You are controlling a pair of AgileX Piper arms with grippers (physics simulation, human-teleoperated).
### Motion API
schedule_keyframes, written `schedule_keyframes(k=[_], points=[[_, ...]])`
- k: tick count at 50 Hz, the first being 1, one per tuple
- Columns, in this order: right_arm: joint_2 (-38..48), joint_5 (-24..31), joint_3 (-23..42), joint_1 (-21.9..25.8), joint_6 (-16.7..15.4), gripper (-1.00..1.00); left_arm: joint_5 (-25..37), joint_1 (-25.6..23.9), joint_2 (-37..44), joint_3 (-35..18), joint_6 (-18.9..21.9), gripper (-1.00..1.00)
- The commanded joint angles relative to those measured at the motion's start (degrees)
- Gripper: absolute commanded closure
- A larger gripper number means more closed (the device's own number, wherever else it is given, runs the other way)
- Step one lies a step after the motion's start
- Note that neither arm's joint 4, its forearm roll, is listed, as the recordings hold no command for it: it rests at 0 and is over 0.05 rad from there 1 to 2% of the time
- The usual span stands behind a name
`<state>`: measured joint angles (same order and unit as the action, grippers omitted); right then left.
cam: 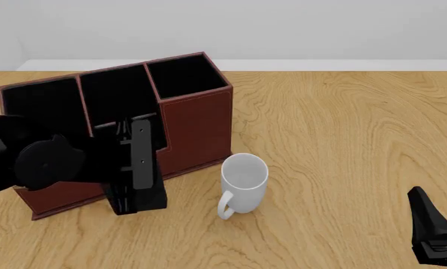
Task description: Pick up the book and place it in the front compartment of the caddy.
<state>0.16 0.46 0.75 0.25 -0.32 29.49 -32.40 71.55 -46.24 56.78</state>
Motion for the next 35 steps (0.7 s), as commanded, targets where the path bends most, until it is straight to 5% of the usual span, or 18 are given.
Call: schedule_keyframes(k=[1,35], points=[[0.00,0.01,0.00,0.00,-0.01,-1.00,-0.58,0.47,0.24,0.83,-0.22,-1.00],[0.00,0.00,0.00,0.01,0.00,-1.00,-5.80,2.18,4.27,2.48,-0.43,-1.00]])
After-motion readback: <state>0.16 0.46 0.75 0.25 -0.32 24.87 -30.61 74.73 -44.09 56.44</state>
